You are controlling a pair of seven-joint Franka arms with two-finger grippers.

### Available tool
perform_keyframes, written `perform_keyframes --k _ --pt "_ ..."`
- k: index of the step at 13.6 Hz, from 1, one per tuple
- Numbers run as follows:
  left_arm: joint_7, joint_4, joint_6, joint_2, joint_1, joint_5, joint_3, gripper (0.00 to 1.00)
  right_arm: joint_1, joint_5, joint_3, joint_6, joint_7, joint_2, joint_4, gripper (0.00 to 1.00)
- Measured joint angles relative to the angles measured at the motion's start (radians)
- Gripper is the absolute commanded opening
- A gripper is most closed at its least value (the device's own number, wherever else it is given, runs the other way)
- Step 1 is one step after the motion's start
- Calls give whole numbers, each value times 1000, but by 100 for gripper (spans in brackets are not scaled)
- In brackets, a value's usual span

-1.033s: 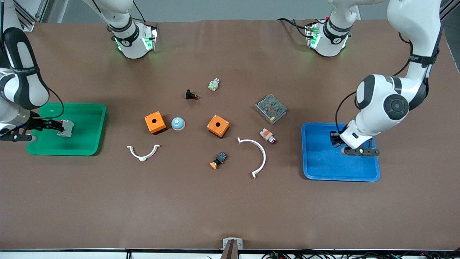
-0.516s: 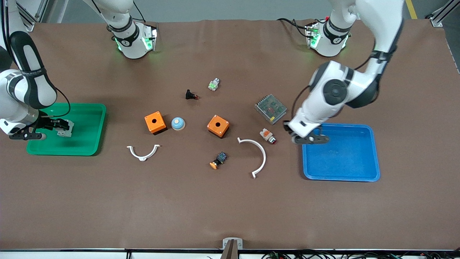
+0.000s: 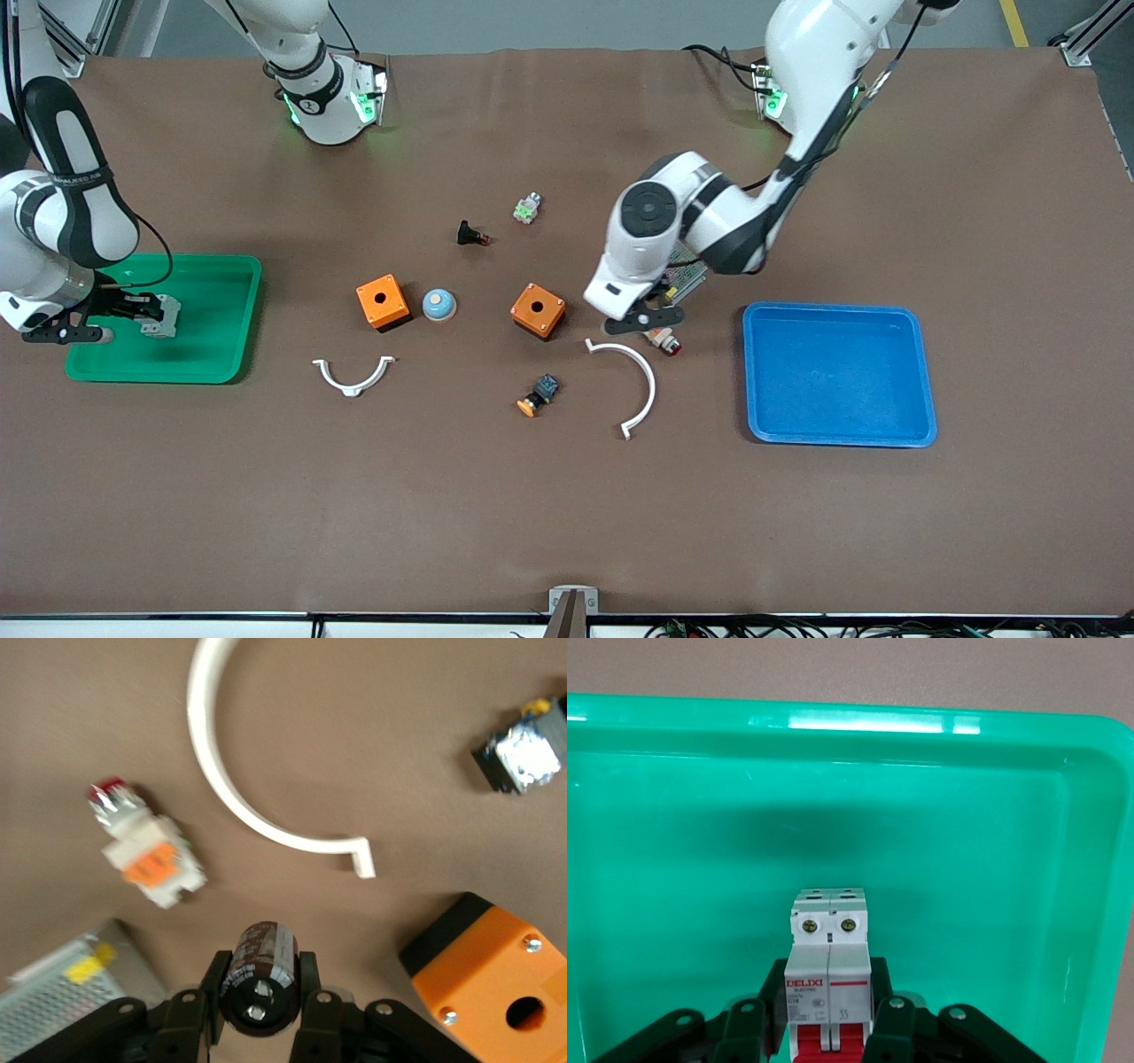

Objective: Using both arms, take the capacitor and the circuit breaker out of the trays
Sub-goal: 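Place the capacitor with the left gripper while the right gripper lifts the breaker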

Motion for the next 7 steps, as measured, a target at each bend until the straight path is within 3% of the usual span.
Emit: perform_keyframes --k 3,4,5,7 --pt "-42 46 3 96 -43 12 2 5 1 0 8 -3 -2 -1 6 22" --pt "-42 49 3 112 -44 12 2 14 5 0 15 -21 -3 -5 15 22" --pt "-45 49 3 120 -44 12 2 29 12 0 21 -62 -3 -13 31 22" --pt "-72 49 3 126 -46 12 2 100 41 1 39 -211 -1 -54 91 22"
